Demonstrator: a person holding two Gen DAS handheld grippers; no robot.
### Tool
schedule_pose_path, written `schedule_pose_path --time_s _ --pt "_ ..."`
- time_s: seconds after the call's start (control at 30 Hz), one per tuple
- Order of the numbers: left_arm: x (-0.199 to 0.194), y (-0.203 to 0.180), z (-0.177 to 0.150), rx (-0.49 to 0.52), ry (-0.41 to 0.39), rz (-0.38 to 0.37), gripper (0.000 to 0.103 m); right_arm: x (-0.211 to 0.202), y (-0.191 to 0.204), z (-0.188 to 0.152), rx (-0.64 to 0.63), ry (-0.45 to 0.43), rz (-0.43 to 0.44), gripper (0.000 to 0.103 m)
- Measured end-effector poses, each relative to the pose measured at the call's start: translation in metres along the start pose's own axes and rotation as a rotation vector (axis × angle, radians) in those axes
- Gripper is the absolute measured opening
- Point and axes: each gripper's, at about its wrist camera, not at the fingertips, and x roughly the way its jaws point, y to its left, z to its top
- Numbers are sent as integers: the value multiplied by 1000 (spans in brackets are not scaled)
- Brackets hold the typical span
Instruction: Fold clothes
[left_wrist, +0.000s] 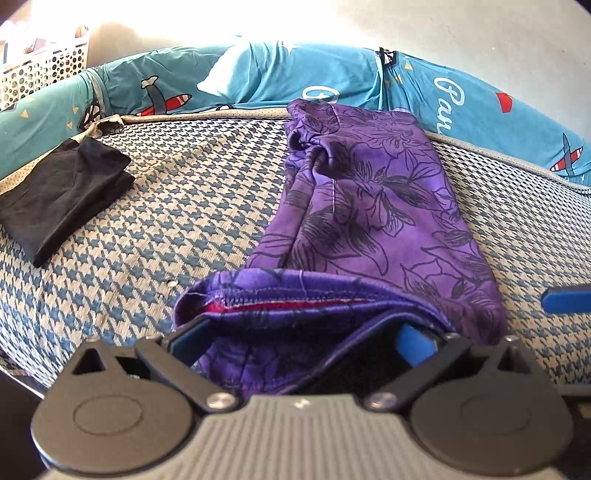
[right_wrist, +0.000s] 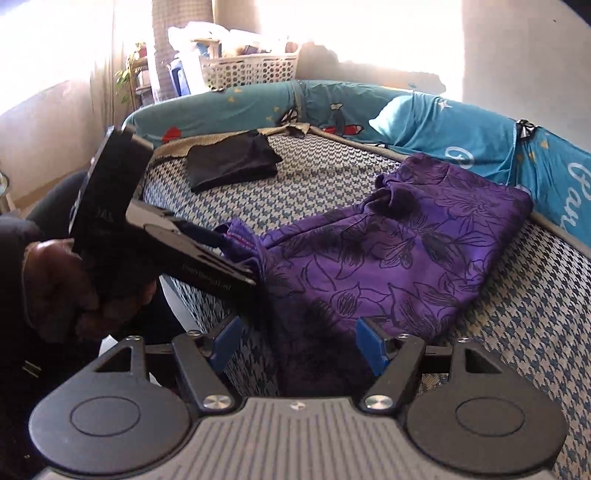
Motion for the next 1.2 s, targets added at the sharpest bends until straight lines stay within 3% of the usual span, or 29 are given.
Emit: schedule_pose_path --time_s 0.23,0.57,0.63,0.7,0.8,1.2 --pt "2 4 1 -21 16 -17 103 29 19 -4 -176 0 -23 69" --pt "3 6 2 -25 30 -24 103 68 35 -7 -400 -34 -136 68" --pt "3 7 2 -28 32 -27 103 75 33 -6 -405 -21 -135 62" --pt "3 8 3 -35 33 -29 103 79 30 -4 -399 -5 -140 42" --pt "2 10 3 -44 31 -31 103 81 27 -2 -393 6 -146 23" --pt "-4 9 0 -30 36 -23 103 66 15 16 -351 -122 -271 17"
